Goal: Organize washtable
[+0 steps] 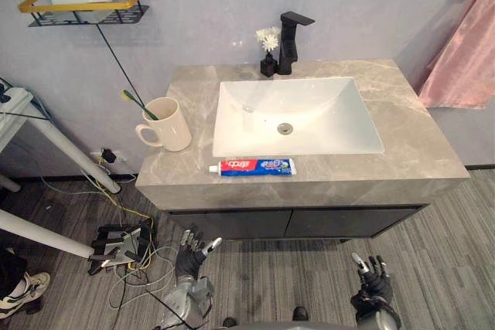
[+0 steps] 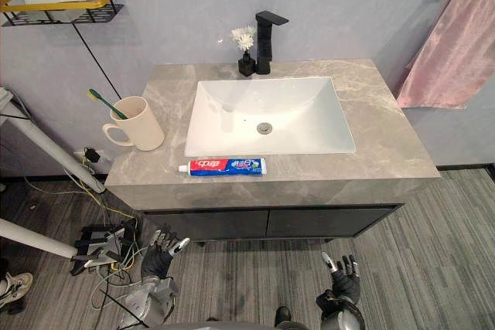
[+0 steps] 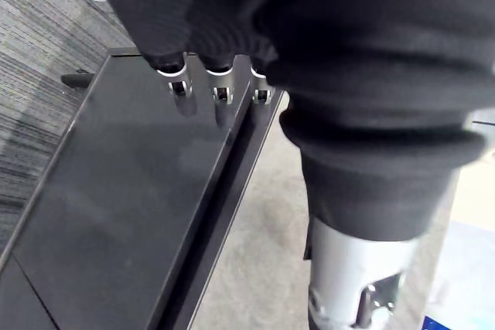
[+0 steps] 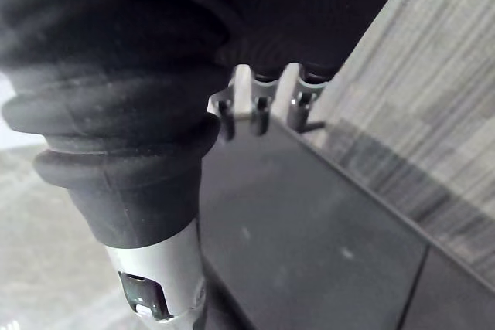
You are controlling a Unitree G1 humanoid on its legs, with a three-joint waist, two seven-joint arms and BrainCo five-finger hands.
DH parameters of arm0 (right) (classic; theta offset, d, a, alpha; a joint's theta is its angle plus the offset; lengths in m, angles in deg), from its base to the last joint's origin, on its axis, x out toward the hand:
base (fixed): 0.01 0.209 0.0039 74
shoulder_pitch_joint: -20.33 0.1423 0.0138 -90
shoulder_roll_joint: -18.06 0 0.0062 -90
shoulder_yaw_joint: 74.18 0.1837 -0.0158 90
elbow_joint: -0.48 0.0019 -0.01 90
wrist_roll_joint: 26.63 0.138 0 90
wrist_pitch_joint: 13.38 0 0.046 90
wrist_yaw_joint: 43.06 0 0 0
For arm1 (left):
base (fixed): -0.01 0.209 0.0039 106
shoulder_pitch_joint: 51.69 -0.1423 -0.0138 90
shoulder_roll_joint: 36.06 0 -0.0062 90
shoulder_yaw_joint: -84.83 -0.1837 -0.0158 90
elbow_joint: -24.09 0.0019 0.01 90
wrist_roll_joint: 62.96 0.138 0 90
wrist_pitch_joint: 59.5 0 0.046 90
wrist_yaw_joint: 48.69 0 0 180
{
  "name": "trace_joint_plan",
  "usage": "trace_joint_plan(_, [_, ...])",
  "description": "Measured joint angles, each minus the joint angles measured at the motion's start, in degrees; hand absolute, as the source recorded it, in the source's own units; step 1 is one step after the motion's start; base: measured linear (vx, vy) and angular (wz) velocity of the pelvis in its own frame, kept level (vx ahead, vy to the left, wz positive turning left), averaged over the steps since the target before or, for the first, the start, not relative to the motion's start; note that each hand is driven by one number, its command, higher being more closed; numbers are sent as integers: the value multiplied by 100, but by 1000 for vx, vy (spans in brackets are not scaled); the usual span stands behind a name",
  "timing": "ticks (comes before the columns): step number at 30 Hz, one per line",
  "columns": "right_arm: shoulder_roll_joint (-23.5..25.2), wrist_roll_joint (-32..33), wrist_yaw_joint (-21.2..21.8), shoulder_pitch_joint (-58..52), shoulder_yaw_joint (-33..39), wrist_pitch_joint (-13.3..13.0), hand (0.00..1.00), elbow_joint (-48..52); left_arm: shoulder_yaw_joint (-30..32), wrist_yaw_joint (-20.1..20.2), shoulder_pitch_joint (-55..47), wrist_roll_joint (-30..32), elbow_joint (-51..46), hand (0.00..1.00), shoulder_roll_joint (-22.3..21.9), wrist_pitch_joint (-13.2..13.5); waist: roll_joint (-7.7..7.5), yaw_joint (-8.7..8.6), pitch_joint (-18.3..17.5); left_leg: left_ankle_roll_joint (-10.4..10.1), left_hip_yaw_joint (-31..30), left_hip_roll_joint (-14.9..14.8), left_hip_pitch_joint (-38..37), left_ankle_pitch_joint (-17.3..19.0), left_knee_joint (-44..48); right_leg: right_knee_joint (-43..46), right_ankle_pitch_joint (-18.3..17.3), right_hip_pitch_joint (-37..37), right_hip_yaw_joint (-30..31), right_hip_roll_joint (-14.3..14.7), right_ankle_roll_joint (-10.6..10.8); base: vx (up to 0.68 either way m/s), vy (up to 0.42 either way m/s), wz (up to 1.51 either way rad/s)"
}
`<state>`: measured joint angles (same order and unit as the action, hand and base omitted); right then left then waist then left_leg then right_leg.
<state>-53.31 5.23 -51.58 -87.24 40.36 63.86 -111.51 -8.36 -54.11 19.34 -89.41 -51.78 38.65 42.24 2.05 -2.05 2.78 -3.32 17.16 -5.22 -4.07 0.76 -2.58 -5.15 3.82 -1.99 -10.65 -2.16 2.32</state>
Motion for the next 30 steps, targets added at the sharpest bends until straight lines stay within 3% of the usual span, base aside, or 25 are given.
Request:
trace_joint_plan(7, [-840, -111, -741, 190, 2202, -192, 0, 876, 153, 4, -4, 7, -12, 0, -12, -1, 38, -31, 4, -100, -234, -26, 151, 202, 132, 91, -23, 197, 269, 7, 12, -78, -4, -11])
trace_joint_plan(10, [-1354, -209, -965, 346, 2786, -252, 0, 1136, 112, 41, 1, 9, -5, 0, -15, -1, 33, -54, 6, -116, -386, -18, 237, 184, 144, 119, 0, 229, 281, 41, 45, 9, -14, -8])
trace_joint_plan(14, [-2202, -395, -1021, 873, 2847, -372, 0, 1225, 82, 160, 28, 12, 26, 0, -27, -1, 10, -90, 14, -64, -465, 13, 218, 150, 159, 119, 9, 232, 263, 58, 32, 40, -3, 3])
trace_joint_plan(18, [-3125, -442, -894, 1673, 2175, -453, 0, 1224, -134, 283, 26, 16, 170, 0, -19, -2, -28, -61, 18, -31, -537, 20, 223, 133, 159, 130, 16, 225, 234, 62, 21, 30, -2, 6])
trace_joint_plan(24, [-4547, -563, -163, 3081, -13, -445, 0, 1654, -526, 550, -7, 3, 235, 0, -41, -13, -63, 23, 29, -20, -625, 19, 235, 132, 137, 131, 10, 211, 165, 95, 25, 13, -7, 6])
trace_joint_plan(27, [-5019, -542, 195, 3653, -984, -447, 0, 1774, -630, 634, -70, -21, 233, 0, -49, -22, -126, 107, 64, -10, -630, 21, 232, 127, 125, 131, 10, 209, 160, 94, 24, 0, 0, 0])
trace_joint_plan(30, [-5196, -517, 450, 3957, -1683, -425, 0, 1789, -727, 671, -163, -71, 233, 0, -49, -24, -184, 143, 101, 4, -662, 23, 233, 117, 122, 131, 9, 197, 135, 92, 22, -6, 4, 6])
